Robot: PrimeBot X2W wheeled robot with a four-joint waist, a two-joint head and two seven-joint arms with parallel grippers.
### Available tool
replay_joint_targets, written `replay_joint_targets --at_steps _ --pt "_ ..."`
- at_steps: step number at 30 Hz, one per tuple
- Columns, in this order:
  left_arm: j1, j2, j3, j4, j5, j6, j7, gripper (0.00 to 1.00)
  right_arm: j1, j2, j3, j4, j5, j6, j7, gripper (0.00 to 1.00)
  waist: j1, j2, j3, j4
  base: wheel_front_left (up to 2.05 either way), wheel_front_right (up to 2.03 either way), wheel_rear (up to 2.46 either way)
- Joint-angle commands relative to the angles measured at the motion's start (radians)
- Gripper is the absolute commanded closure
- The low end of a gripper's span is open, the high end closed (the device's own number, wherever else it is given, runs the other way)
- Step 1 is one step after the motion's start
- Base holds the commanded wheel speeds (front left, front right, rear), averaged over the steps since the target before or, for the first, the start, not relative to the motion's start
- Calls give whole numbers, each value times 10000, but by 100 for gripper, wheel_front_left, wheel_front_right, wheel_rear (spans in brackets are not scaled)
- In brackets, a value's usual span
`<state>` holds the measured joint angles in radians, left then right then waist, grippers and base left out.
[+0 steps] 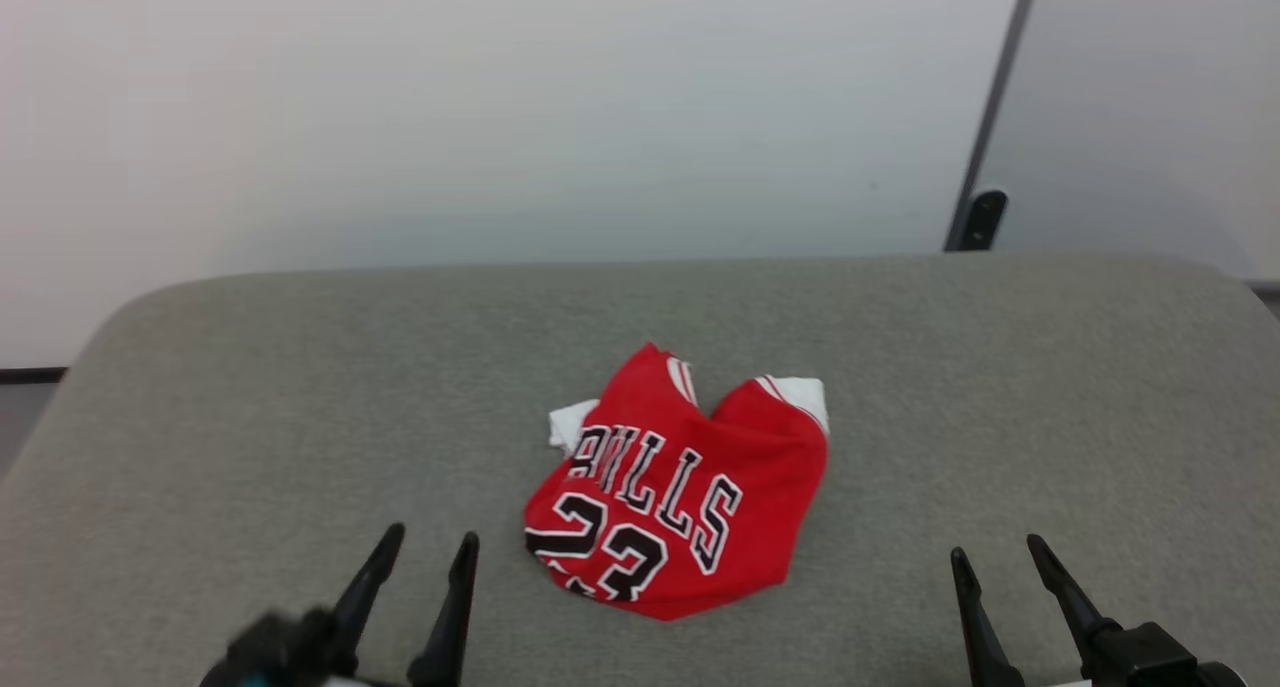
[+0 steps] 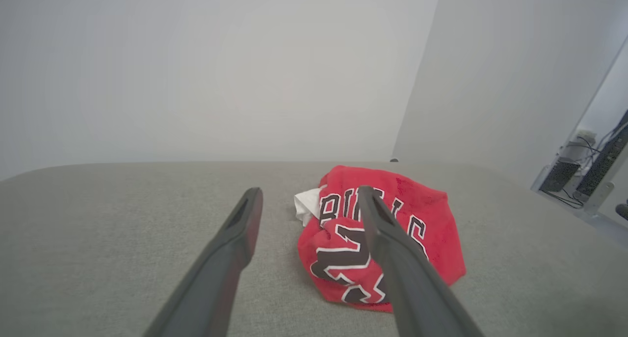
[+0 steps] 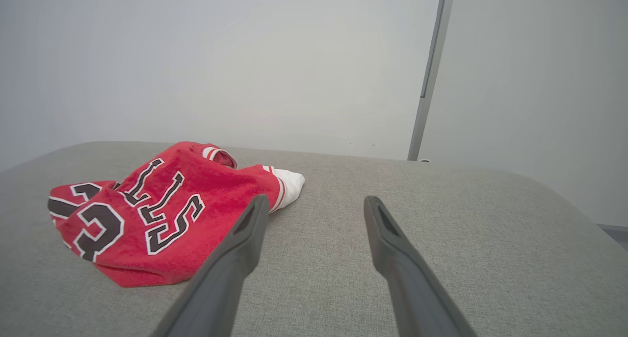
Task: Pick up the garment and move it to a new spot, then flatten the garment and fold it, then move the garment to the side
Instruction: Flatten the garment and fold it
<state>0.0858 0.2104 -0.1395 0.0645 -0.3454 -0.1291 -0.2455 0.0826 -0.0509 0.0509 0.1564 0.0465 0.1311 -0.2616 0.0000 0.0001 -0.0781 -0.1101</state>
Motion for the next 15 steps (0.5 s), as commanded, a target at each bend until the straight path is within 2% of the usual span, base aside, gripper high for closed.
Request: replay_joint_targets --at_steps 1,11,15 --pt "-426 334 -175 156 -380 -19 381 0 -138 12 74 37 72 -7 -48 0 0 -1 280 -345 0 0 0" --pt "-3846 2849 -1264 616 -4192 -12 4711 0 -529 9 410 332 125 -7 -33 0 0 -1 1087 -948 0 0 0" --pt "-5422 3717 -1479 994 -4930 -11 6088 0 -869 15 526 297 195 -7 -33 0 0 -1 1783 -1229 0 0 0"
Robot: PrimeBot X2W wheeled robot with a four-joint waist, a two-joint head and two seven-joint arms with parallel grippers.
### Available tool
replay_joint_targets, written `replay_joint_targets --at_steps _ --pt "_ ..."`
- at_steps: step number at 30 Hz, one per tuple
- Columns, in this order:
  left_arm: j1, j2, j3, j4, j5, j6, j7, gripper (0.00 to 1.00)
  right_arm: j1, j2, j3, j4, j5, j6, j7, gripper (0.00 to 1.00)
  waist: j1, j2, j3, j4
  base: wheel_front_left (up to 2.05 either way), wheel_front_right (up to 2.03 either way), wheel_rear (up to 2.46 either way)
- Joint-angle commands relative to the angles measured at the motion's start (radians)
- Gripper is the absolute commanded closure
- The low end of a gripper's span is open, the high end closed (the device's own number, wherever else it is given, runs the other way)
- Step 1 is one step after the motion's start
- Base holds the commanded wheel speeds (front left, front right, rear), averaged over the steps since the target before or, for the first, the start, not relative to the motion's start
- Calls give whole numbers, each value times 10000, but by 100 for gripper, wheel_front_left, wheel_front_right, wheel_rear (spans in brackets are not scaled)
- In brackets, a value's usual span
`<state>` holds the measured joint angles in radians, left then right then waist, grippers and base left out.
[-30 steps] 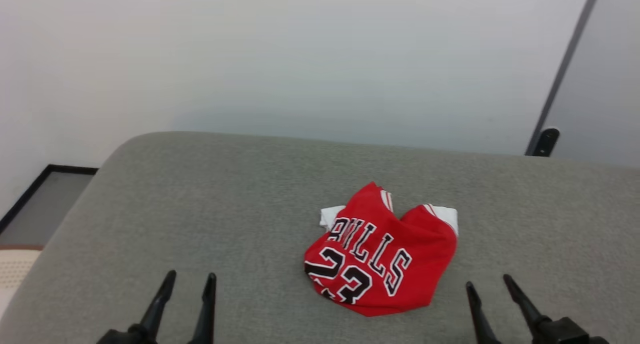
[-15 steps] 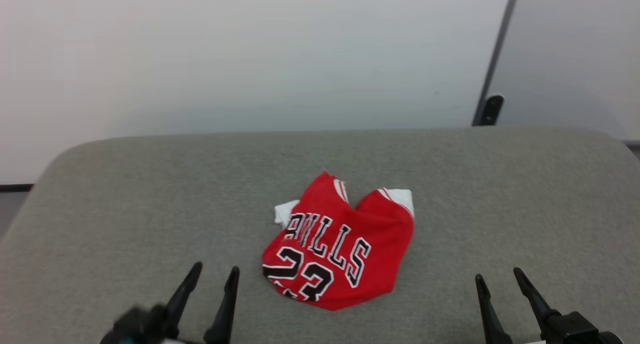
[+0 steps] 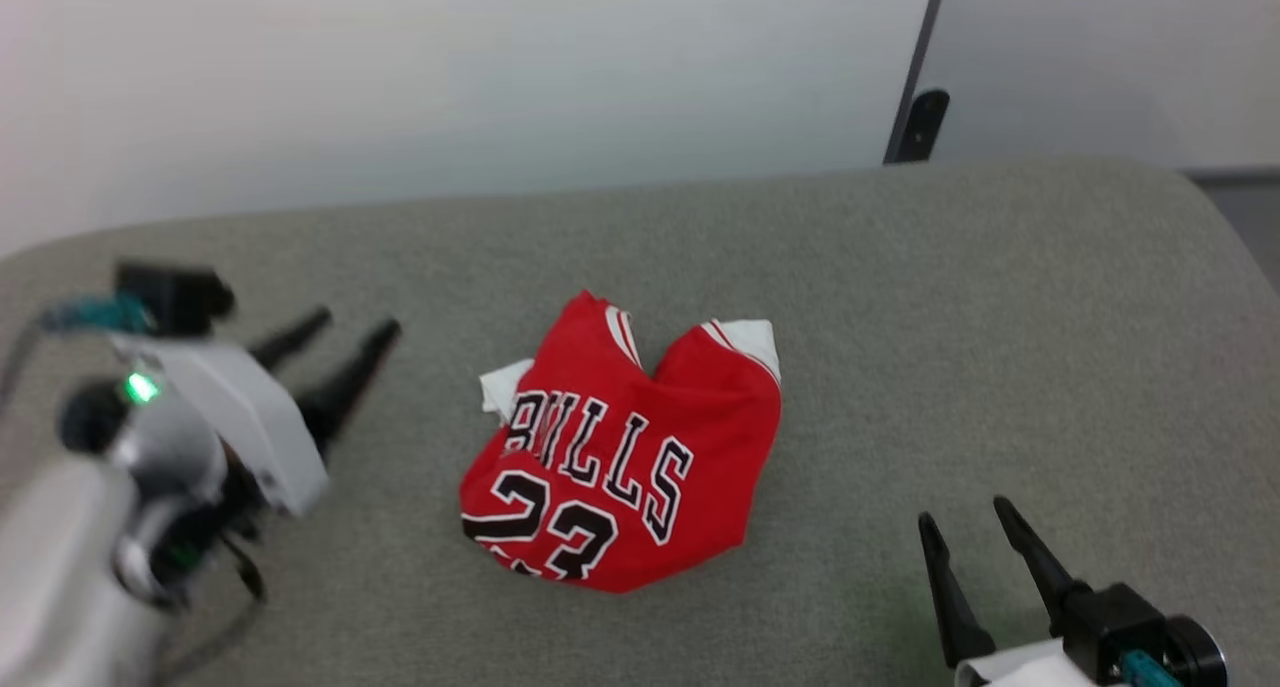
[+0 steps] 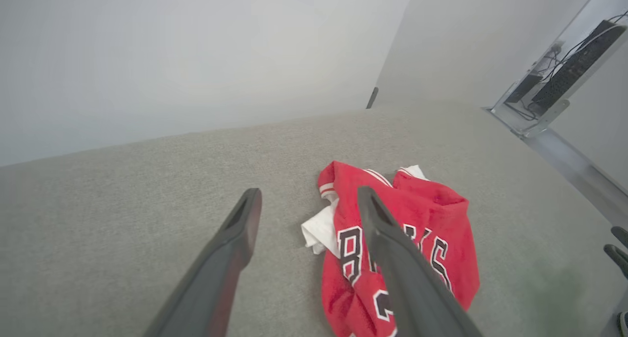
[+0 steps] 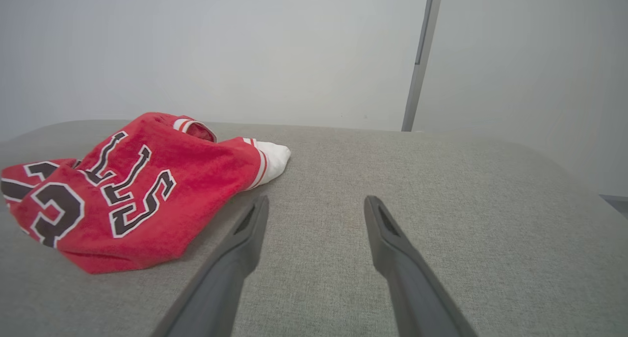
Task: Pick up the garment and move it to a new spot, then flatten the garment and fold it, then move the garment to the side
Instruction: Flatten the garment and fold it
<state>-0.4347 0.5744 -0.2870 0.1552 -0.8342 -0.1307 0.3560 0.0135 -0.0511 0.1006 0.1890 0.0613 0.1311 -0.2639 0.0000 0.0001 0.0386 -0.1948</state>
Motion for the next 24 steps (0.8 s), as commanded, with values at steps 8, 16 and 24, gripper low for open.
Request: replay_joint_targets --at_steps 8,16,24 --pt "-2718 673 -571 1479 -161 69 2565 0 -708 18 247 -120 216 -7 -9 0 0 -1 1912 -951 0 0 0" --pt "-3940 670 -1248 2160 -93 135 4333 0 -934 18 307 -189 414 -7 -9 0 0 -1 2602 -1281 0 0 0" --pt "-4284 574 -1834 2274 -57 277 5664 0 -1031 17 363 -187 551 -7 -9 0 0 -1 2854 -1385 0 0 0"
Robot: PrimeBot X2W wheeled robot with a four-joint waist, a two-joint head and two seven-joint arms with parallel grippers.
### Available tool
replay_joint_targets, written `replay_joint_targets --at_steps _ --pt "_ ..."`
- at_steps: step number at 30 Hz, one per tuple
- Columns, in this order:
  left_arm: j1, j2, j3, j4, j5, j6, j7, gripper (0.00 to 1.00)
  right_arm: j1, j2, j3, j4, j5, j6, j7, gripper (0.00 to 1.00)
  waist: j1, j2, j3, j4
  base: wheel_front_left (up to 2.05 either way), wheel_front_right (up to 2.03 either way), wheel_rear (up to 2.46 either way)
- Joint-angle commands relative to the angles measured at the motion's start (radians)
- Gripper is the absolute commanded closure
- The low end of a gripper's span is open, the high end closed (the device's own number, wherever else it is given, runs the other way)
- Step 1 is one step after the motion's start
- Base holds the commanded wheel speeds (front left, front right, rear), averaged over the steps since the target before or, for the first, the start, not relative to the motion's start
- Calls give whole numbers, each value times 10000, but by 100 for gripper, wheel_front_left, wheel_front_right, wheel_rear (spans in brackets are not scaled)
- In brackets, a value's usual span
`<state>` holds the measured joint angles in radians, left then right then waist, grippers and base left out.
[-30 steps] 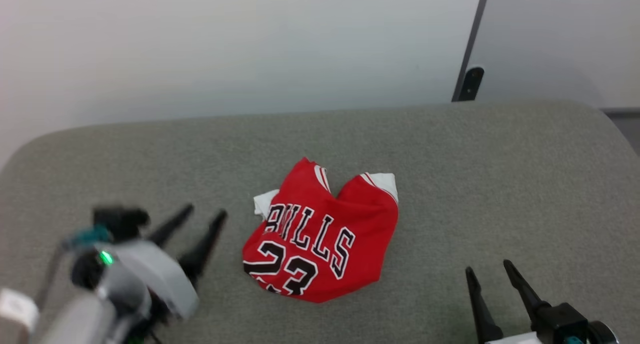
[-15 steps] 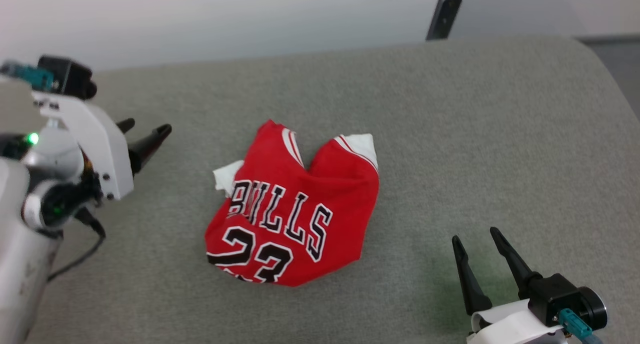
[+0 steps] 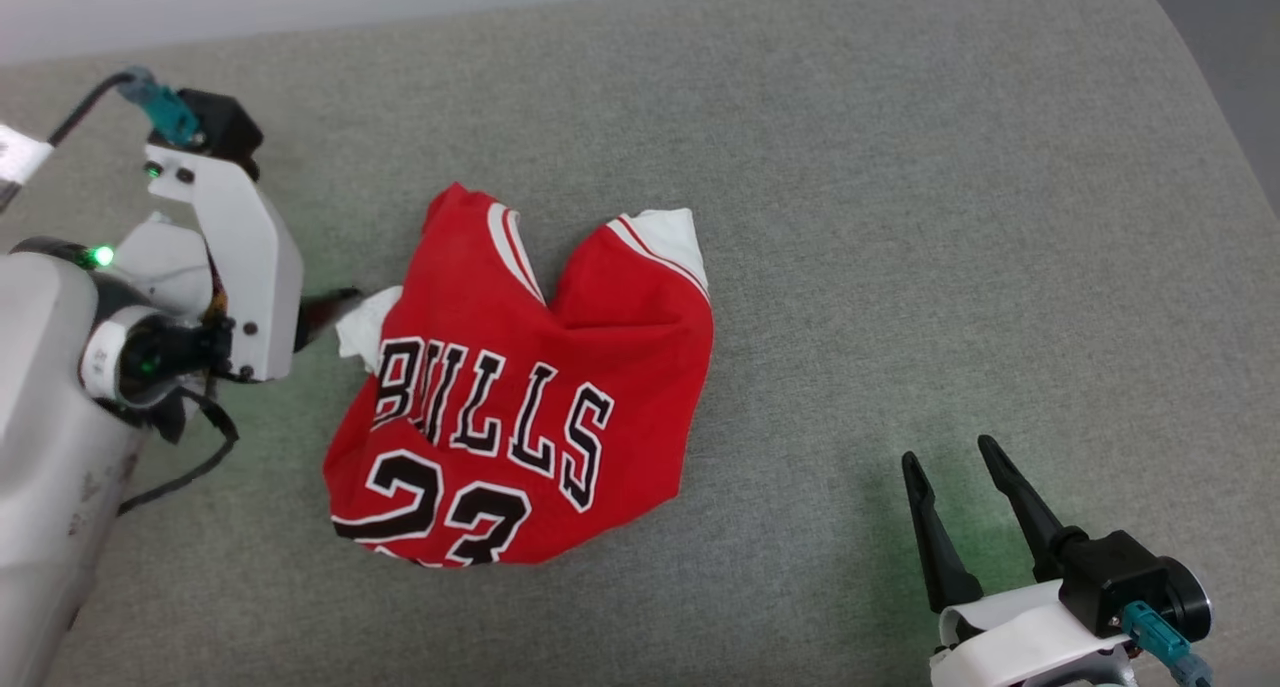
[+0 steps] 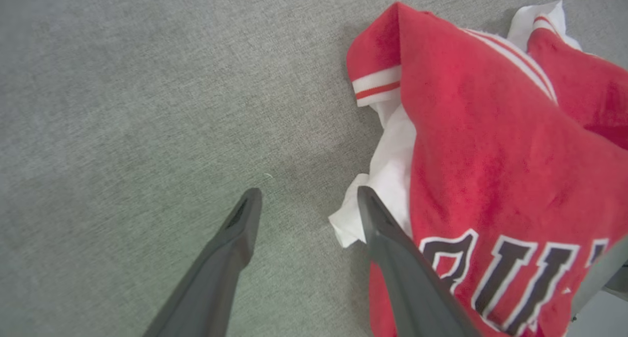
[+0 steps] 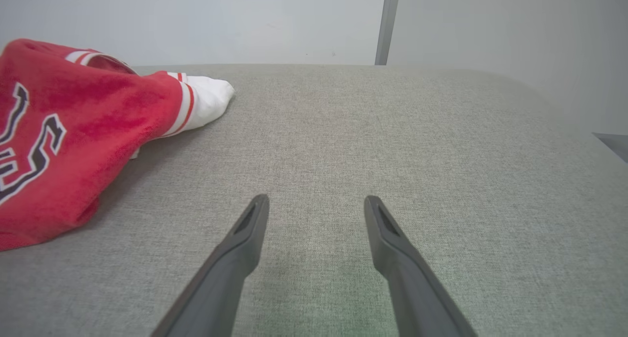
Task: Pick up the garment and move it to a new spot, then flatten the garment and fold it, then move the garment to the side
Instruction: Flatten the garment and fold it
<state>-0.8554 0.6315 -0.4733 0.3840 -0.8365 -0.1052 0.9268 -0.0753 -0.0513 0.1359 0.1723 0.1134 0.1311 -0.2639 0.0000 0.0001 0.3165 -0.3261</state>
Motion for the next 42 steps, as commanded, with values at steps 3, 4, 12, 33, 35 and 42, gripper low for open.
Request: replay_joint_targets --at_steps 3,4,12,33,35,42 --pt "-123 38 -116 -67 6 73 247 0 -177 19 16 -17 65 -7 -9 0 0 -1 134 -66 0 0 0" --pt "-132 53 -158 -71 21 81 325 0 -183 19 18 -8 78 -7 -9 0 0 -1 152 -60 0 0 0" --pt "-187 13 -418 -6 118 173 739 0 -277 17 67 35 103 -7 -9 0 0 -1 257 -11 0 0 0" --pt "6 -780 -1316 -493 143 791 1876 0 -434 17 164 72 205 -7 -9 0 0 -1 500 82 0 0 0" --pt "-5 -903 -1422 -259 234 767 1766 38 -452 17 193 101 214 -7 -9 0 0 -1 546 67 0 0 0" --pt "-265 -1194 -1481 618 256 522 1321 100 -549 16 164 166 236 -7 -9 0 0 -1 494 42 0 0 0"
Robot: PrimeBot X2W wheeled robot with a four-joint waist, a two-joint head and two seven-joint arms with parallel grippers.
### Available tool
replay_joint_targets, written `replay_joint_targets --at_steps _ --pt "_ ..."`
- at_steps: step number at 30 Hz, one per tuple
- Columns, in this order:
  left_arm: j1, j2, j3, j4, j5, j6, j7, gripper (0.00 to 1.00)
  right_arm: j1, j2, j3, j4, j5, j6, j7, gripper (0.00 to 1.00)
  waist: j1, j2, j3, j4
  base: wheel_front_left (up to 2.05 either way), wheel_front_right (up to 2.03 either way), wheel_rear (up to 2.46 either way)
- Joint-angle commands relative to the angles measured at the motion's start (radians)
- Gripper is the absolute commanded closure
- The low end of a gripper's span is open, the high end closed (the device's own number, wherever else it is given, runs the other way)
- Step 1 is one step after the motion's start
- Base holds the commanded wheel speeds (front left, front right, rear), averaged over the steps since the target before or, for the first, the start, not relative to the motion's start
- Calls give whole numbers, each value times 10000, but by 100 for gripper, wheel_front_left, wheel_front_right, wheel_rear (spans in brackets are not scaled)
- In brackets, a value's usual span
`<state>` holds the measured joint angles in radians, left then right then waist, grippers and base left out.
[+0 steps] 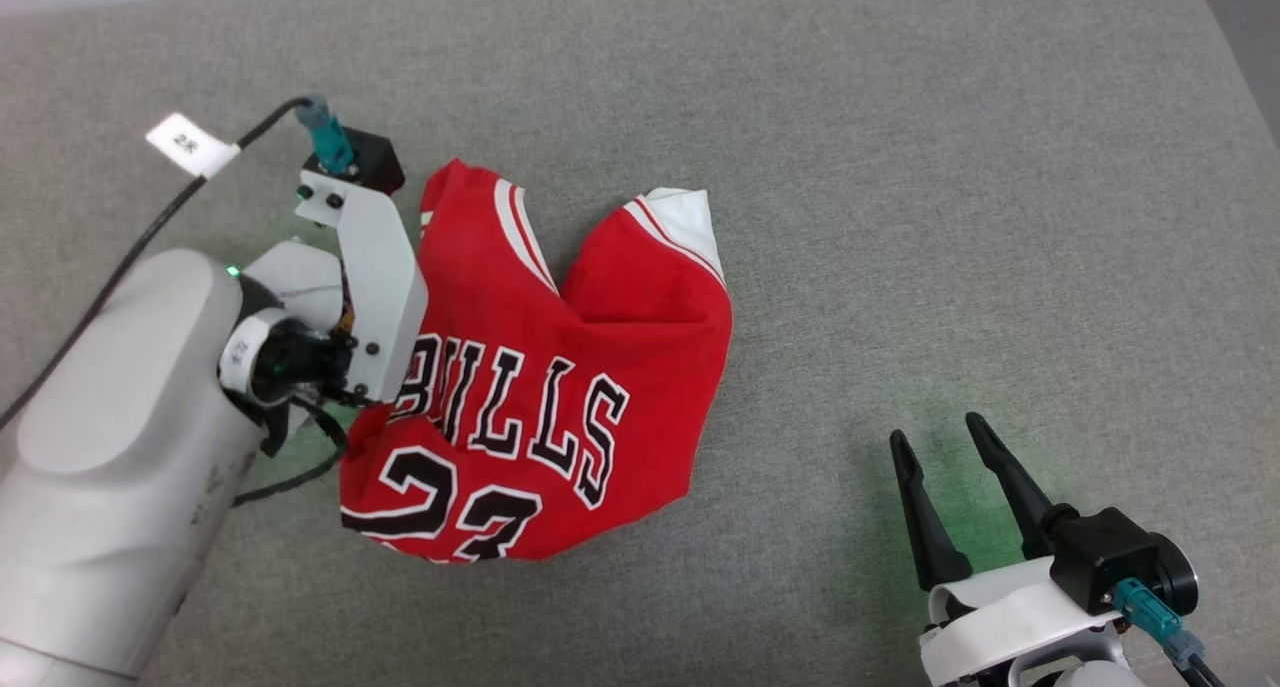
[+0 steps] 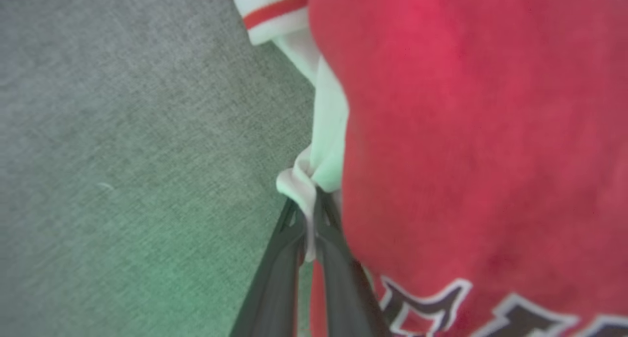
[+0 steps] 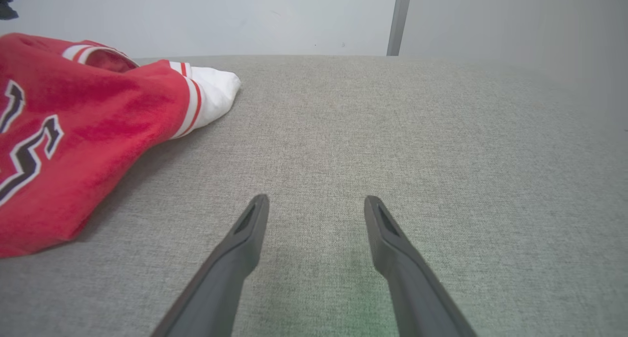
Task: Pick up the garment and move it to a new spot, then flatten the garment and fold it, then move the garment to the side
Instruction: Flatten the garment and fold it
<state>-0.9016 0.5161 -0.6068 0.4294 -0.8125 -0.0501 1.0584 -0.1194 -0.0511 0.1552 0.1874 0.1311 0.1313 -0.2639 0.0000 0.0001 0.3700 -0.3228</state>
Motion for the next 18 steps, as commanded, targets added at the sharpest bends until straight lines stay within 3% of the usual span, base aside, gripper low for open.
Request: replay_joint_targets --at_steps 1,18 --pt "134 -26 -158 258 36 -24 33 100 -79 14 -53 38 48 -9 -9 0 0 -1 -90 27 0 0 0" --pt "-326 663 145 729 420 122 -632 100 330 9 -392 298 -343 -9 -10 0 0 -1 -1284 1092 0 0 0"
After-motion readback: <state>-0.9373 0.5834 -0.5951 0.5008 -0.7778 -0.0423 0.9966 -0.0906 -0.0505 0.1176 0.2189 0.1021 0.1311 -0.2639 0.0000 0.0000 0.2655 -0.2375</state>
